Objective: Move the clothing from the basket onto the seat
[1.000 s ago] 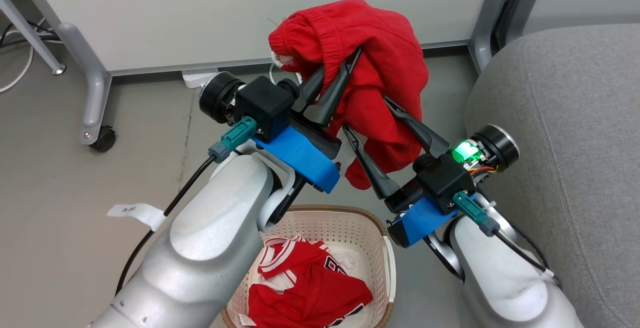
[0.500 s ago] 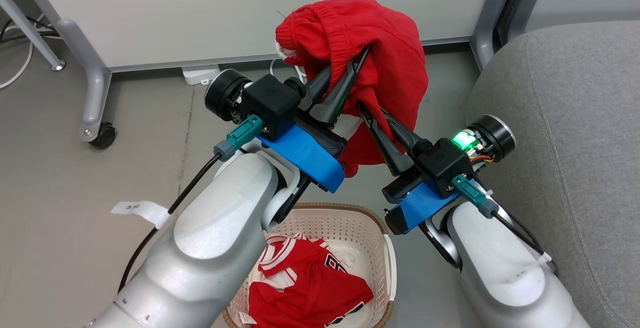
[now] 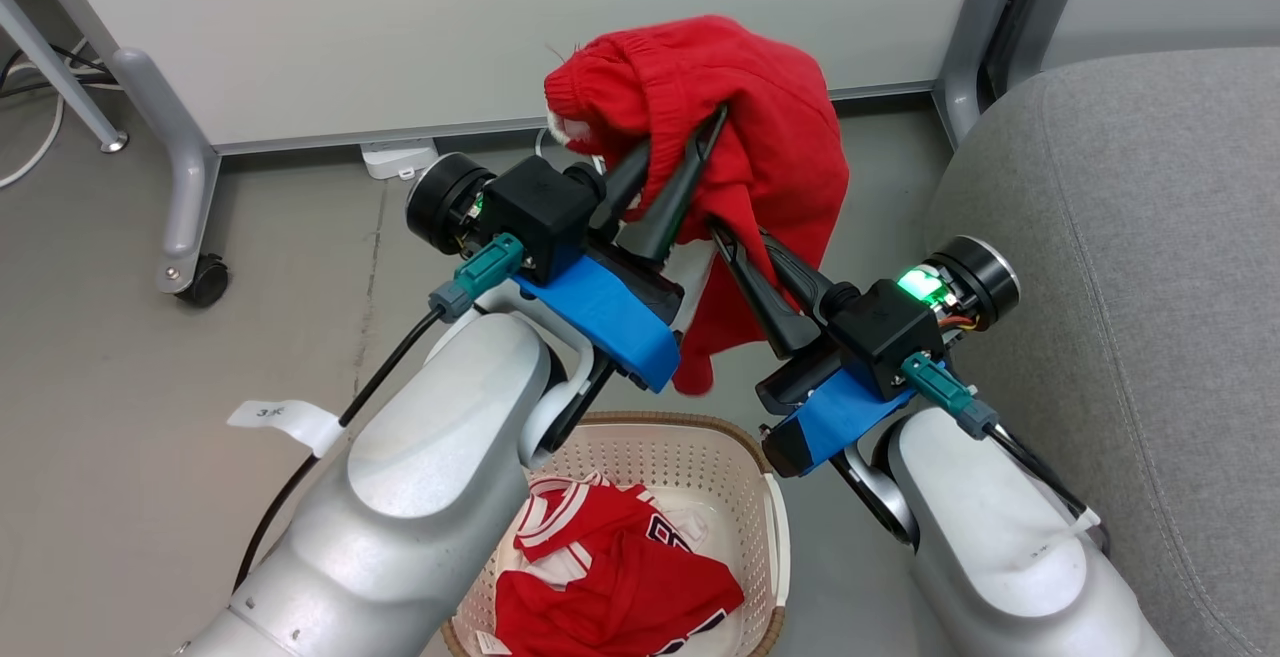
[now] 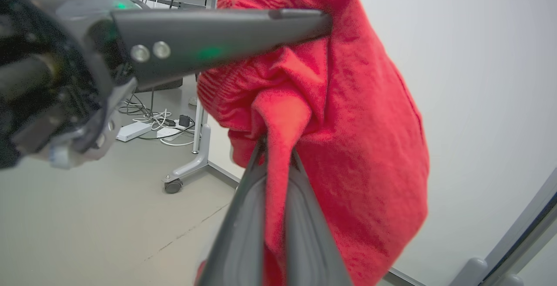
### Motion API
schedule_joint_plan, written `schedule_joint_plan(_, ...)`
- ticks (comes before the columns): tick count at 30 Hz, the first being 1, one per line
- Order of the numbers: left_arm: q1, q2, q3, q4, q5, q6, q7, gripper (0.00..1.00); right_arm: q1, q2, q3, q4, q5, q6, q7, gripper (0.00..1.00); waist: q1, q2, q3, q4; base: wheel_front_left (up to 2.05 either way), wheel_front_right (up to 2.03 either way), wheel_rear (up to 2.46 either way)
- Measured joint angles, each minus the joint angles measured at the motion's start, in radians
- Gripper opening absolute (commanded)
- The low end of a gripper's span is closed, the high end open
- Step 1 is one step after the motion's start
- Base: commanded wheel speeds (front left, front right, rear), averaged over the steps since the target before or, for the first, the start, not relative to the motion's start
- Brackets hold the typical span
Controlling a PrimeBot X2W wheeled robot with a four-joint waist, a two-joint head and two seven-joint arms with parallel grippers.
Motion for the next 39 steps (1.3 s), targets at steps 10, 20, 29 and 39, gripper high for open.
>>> schedule_joint_plan(10, -0.002, -0.002, 0.006, 0.041, 0.020, 0.000, 0.000, 1.00, 0.000, 0.000, 0.004, -0.009, 0.015, 0.000, 0.000, 0.00, 0.0000, 0.0000, 0.006, 0.006, 0.00, 0.00, 0.00)
schedule_joint_plan(20, 0.001, 0.006, 0.033, 0.043, 0.035, 0.000, 0.000, 1.00, 0.021, 0.000, -0.022, -0.032, 0.040, 0.000, 0.000, 0.00, 0.0000, 0.0000, 0.012, -0.010, 0.00, 0.00, 0.00)
schedule_joint_plan(29, 0.009, 0.019, 0.040, 0.002, 0.063, 0.000, 0.000, 1.00, 0.054, 0.001, -0.051, -0.091, 0.053, 0.000, 0.000, 0.00, 0.0000, 0.0000, 0.040, -0.072, 0.00, 0.00, 0.00)
schedule_joint_plan(39, 0.015, 0.032, 0.009, -0.012, 0.072, 0.000, 0.000, 1.00, 0.110, 0.001, -0.083, -0.166, 0.065, 0.000, 0.000, 0.00, -0.0001, 0.0000, 0.069, -0.206, 0.00, 0.00, 0.00)
